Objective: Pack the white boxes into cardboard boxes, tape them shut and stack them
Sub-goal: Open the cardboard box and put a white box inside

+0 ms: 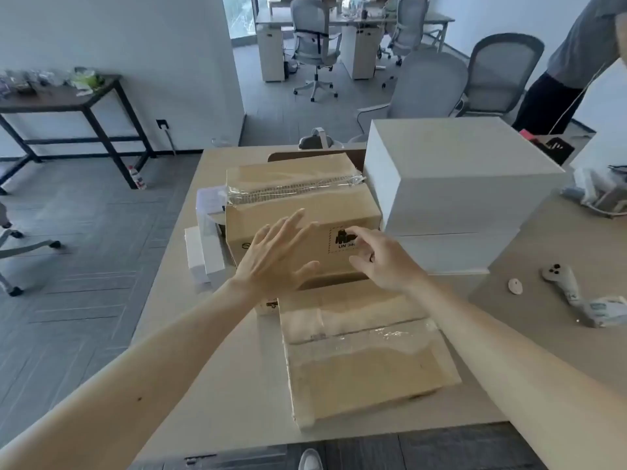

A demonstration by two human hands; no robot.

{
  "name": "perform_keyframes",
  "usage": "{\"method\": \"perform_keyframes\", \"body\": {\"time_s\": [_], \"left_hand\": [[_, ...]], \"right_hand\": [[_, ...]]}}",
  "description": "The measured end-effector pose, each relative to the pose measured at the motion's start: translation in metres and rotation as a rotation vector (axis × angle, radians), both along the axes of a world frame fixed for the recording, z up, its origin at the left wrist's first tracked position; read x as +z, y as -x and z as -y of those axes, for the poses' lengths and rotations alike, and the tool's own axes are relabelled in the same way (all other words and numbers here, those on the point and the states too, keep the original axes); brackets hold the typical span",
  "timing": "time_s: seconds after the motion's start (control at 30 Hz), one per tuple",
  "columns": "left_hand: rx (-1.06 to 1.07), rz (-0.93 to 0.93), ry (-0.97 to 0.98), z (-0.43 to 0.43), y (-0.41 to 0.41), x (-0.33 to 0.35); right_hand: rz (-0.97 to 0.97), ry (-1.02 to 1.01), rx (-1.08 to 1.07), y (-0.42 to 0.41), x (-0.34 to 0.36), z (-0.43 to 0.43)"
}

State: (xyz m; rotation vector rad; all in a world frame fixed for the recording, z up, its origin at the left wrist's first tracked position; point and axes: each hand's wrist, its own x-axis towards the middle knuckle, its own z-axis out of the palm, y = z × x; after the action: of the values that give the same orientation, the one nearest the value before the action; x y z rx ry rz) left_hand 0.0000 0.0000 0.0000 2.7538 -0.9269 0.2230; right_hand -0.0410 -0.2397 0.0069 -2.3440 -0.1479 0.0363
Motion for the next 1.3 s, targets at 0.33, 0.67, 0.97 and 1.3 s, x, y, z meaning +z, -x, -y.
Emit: {"method": "perform_keyframes", "body": {"time_s": [0.33,0.67,0.97,1.3], "left_hand": [[-0.128,-0.219,-0.157,0.040,0.041,-0.060],[-0.093,-0.568,-0.236,0.047,0.016,-0.124],[-0.035,-0.563,-0.485,0.069,0.018,-0.117],[0.108,-0.501,-0.450,0.087,0.081,-0.112]], "right_hand": [[-0.409,0.363,0.146,0.063,-0.085,0.024],[-0.226,0.250,-0.028,0.096,-0.121,0.031],[-0.013,0.093,-0.125,0.120,-0.080,0.041],[-0.305,0.158,-0.193,0.217,-0.040,0.075]]}}
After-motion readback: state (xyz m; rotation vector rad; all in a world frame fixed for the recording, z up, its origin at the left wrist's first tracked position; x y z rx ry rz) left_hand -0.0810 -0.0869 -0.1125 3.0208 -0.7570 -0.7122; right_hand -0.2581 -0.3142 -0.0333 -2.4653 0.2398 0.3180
